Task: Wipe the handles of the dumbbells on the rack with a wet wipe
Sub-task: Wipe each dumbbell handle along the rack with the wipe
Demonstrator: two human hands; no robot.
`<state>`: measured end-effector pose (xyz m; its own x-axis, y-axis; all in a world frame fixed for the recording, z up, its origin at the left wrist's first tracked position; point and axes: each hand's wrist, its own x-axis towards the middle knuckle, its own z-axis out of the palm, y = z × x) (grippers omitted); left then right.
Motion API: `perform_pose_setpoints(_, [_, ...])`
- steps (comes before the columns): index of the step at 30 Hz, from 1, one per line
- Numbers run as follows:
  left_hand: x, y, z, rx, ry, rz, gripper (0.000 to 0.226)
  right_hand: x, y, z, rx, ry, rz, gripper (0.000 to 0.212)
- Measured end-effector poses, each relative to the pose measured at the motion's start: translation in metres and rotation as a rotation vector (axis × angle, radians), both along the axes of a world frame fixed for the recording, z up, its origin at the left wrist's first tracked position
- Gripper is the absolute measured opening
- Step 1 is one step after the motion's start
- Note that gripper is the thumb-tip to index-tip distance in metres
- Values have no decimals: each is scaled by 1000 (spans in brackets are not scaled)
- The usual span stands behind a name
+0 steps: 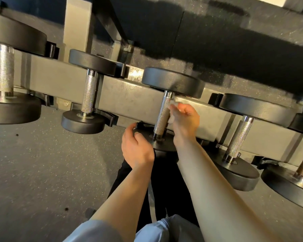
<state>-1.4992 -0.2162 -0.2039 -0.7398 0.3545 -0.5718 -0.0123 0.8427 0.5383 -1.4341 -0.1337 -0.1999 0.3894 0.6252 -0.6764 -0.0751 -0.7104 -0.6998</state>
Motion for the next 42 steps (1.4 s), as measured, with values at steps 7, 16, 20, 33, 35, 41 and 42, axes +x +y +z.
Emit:
perform_pose_setpoints(7, [0,1,2,-9,-2,2,39,21,-41,-5,-207,-407,742,23])
perform_pose_setpoints(16, [-1,1,2,-10,-12,-10,40,22,19,5,-187,382,-204,16])
perform_pose_setpoints(20, [-1,2,2,-8,-4,-11,40,8,27,-2,-170,431,-264,14])
perform_pose_setpoints(33, [0,2,5,-24,-14,-15,39,27,5,-9,-387,107,206,19])
perform_pose_setpoints(35, [-1,3,4,-28,-14,-16,40,23,27,-5,-333,357,-184,14])
perform_pose_setpoints(41, [-2,2,1,-39,-14,-7,39,7,26,-1,-239,365,-143,8])
perform_pose_setpoints(42, [-2,2,1,-36,-15,-3,39,8,21,-3,-256,292,-66,12])
